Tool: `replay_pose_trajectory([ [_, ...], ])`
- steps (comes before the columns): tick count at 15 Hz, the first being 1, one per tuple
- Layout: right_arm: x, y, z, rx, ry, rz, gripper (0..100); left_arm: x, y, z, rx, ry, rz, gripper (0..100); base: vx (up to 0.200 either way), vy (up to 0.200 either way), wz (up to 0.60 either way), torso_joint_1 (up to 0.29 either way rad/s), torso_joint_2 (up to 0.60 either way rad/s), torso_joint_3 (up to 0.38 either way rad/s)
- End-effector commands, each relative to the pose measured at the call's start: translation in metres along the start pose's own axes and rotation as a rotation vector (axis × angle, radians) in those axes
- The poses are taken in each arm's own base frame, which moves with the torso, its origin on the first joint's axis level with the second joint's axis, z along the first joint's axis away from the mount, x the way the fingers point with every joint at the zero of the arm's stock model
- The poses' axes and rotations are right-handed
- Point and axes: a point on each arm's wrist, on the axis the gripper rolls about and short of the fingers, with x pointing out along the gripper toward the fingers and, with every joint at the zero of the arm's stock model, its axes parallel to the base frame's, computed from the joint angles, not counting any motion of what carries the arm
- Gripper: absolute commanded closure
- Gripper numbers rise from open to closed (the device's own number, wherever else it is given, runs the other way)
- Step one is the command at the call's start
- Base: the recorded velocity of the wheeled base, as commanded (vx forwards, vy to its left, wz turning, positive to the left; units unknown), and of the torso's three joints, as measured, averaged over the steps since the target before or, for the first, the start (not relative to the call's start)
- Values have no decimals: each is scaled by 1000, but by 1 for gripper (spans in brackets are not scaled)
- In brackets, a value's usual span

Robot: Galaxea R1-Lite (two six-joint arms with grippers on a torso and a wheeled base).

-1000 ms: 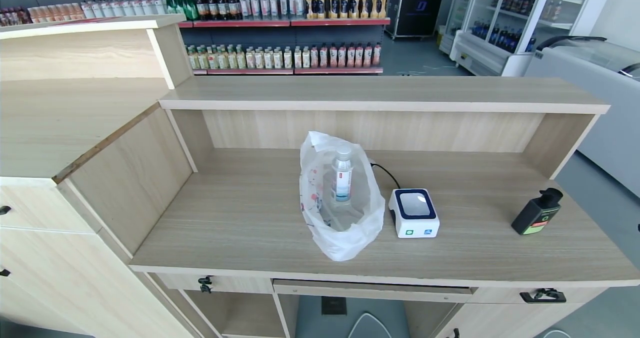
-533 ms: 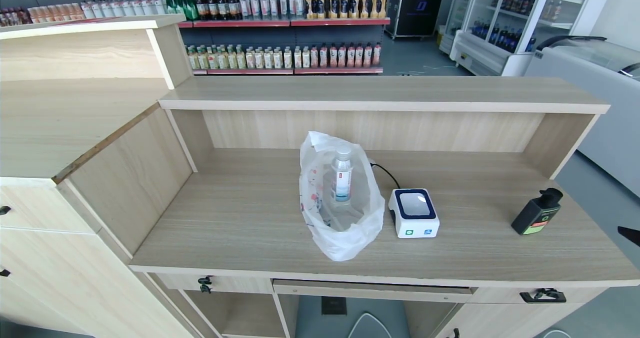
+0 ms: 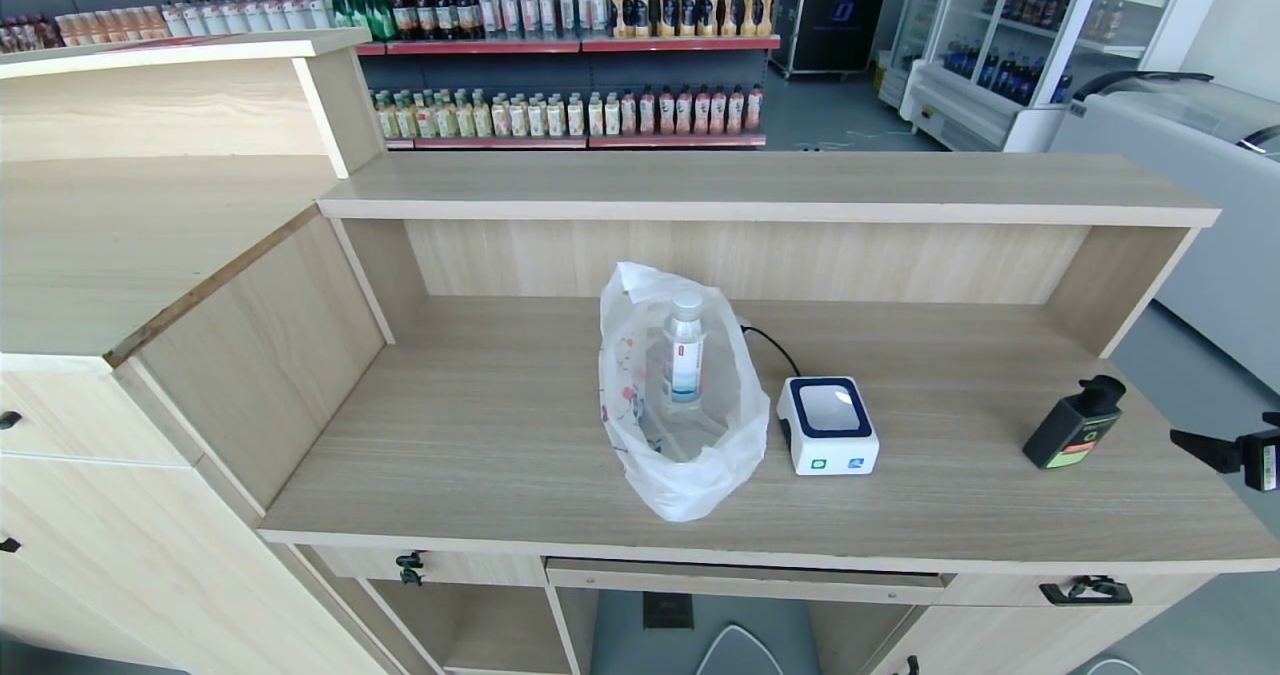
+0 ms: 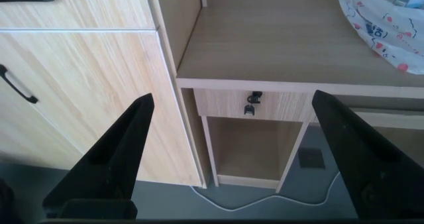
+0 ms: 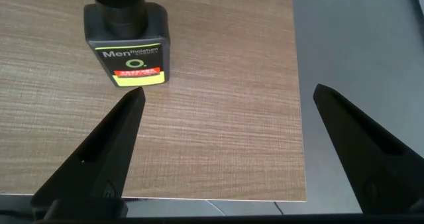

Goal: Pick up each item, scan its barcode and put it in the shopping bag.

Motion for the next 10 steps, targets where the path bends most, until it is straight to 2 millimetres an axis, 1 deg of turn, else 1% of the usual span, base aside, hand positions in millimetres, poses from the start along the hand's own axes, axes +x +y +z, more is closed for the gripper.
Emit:
replay_pose_trajectory([
  [1, 10, 4, -8, 11, 19, 27, 0, 0, 0, 0, 0, 0, 1, 0, 0, 0, 0, 0, 0, 0],
  [4, 26, 7, -8, 3, 16, 54, 0, 0, 0, 0, 0, 0, 1, 0, 0, 0, 0, 0, 0, 0],
  [6, 38, 12, -5, -8, 6, 81, 0, 0, 0, 0, 0, 0, 1, 0, 0, 0, 0, 0, 0, 0],
  [10, 65, 29, -2, -31, -3, 149, 0, 0, 0, 0, 0, 0, 1, 0, 0, 0, 0, 0, 0, 0],
])
